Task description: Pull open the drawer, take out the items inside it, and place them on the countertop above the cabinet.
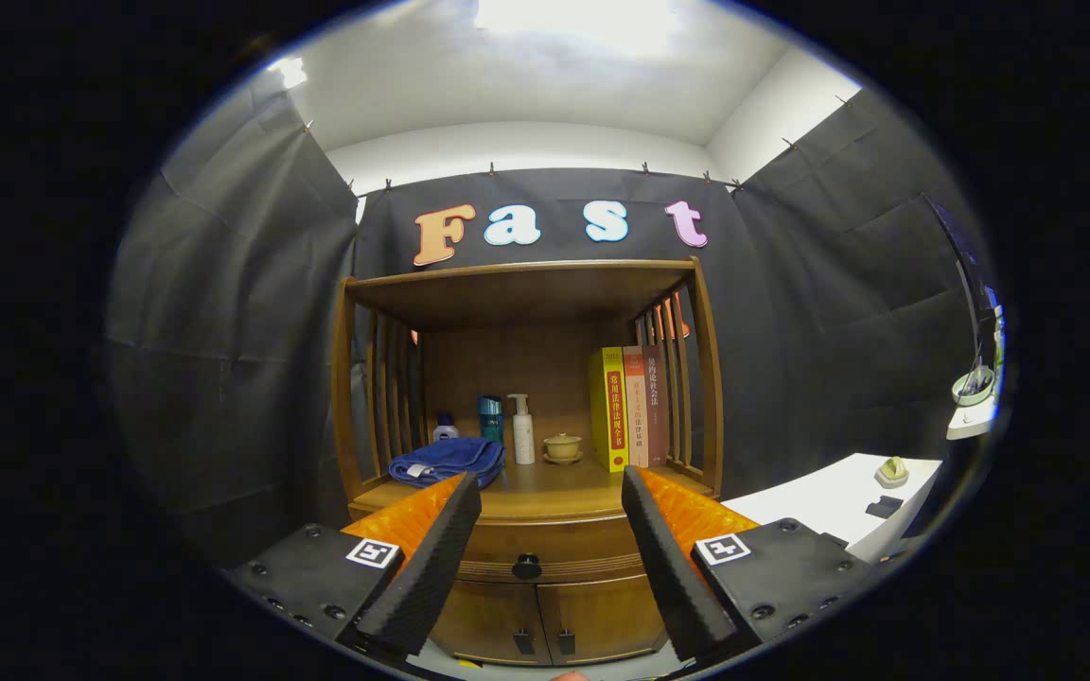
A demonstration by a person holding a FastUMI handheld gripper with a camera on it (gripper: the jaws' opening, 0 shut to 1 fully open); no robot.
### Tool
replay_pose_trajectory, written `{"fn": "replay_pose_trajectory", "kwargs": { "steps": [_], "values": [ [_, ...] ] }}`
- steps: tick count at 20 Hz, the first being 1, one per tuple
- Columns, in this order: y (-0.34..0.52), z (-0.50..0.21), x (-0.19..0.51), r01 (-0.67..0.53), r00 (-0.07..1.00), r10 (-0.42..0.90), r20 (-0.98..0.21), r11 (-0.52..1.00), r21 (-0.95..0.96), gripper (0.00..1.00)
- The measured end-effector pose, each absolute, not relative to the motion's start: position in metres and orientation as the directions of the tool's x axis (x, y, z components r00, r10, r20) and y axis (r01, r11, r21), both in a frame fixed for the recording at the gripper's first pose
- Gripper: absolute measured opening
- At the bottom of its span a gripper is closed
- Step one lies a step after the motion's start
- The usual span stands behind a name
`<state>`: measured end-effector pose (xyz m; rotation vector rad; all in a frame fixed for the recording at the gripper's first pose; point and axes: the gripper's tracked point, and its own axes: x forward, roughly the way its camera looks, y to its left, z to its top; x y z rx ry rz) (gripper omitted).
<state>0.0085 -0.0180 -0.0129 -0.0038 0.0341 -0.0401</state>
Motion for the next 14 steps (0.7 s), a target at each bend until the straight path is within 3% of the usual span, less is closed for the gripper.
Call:
{"fn": "replay_pose_trajectory", "kwargs": {
  "steps": [6,14],
  "values": [
    [-0.002,-0.052,0.030,-0.005,1.000,0.003,-0.030,0.998,-0.056,0.98],
    [0.015,-0.168,0.109,-0.059,0.987,0.043,-0.154,0.993,-0.106,0.98]
  ]
}}
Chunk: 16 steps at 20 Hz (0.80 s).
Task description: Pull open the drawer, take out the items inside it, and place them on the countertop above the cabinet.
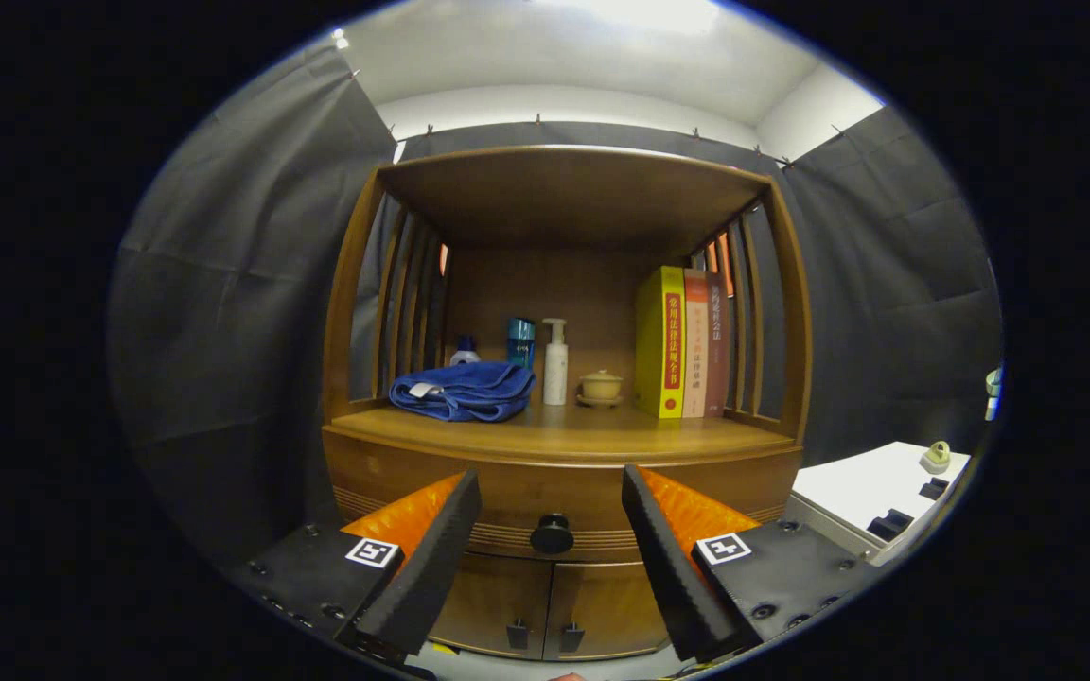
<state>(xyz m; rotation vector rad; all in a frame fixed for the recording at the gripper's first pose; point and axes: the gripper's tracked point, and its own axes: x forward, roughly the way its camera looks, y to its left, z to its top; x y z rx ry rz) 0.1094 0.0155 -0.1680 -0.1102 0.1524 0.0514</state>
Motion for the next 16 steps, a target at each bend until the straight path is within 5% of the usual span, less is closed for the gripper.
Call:
{"fn": "replay_pose_trajectory", "kwargs": {
  "steps": [10,14,16],
  "values": [
    [0.001,-0.252,0.177,-0.033,0.963,0.005,-0.268,0.994,-0.102,0.99],
    [-0.006,-0.267,0.194,0.003,0.958,-0.034,-0.284,0.994,-0.110,0.92],
    [-0.004,-0.265,0.197,-0.001,0.963,-0.031,-0.269,0.993,-0.117,0.80]
  ]
}}
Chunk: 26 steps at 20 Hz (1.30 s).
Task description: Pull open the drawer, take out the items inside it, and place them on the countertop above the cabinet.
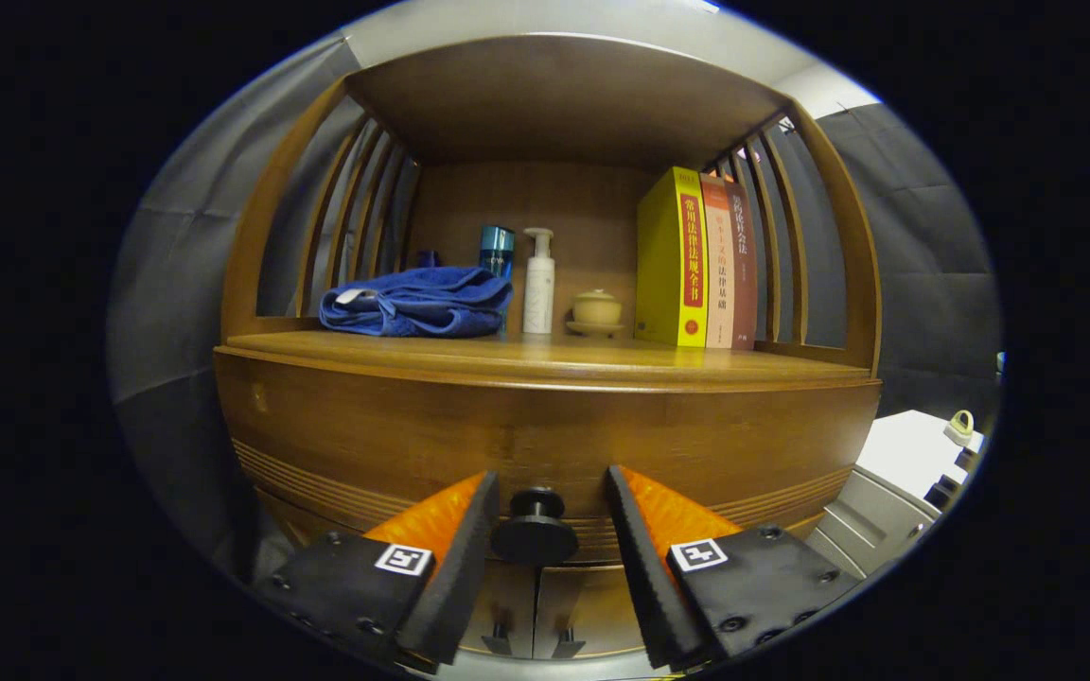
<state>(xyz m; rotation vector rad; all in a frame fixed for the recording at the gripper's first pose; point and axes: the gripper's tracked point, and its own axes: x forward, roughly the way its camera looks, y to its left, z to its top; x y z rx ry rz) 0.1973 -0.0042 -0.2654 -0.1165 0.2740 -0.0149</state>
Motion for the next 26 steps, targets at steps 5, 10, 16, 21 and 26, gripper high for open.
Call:
{"fn": "replay_pose_trajectory", "kwargs": {
  "steps": [5,10,16,21,26],
  "values": [
    [0.003,-0.273,0.193,-0.003,0.962,-0.037,-0.271,0.989,-0.147,0.56],
    [0.003,-0.284,0.190,0.004,0.952,-0.038,-0.304,0.994,-0.111,0.53],
    [0.002,-0.285,0.189,-0.011,0.947,-0.028,-0.320,0.993,-0.120,0.43],
    [0.002,-0.284,0.172,-0.006,0.928,-0.020,-0.371,0.998,-0.069,0.39],
    [0.003,-0.276,0.127,-0.012,0.913,-0.007,-0.408,0.999,-0.045,0.39]
  ]
}}
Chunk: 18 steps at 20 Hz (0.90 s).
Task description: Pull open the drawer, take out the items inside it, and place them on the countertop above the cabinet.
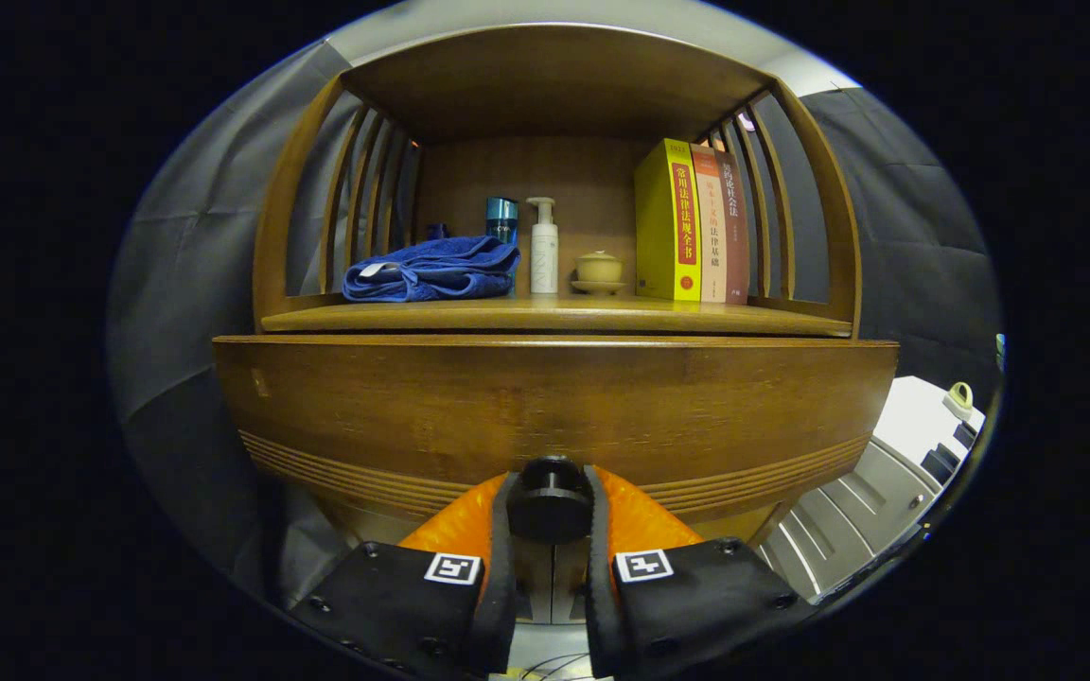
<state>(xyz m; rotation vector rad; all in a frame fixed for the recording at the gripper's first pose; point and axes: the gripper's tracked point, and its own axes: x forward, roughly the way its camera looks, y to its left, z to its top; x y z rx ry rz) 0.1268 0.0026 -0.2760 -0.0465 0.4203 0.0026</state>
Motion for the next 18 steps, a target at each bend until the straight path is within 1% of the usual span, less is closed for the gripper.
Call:
{"fn": "replay_pose_trajectory", "kwargs": {
  "steps": [13,18],
  "values": [
    [0.004,-0.252,0.014,-0.035,0.901,0.007,-0.433,0.998,-0.055,0.38],
    [0.004,-0.253,0.001,-0.057,0.903,0.030,-0.428,0.997,-0.052,0.38]
  ]
}}
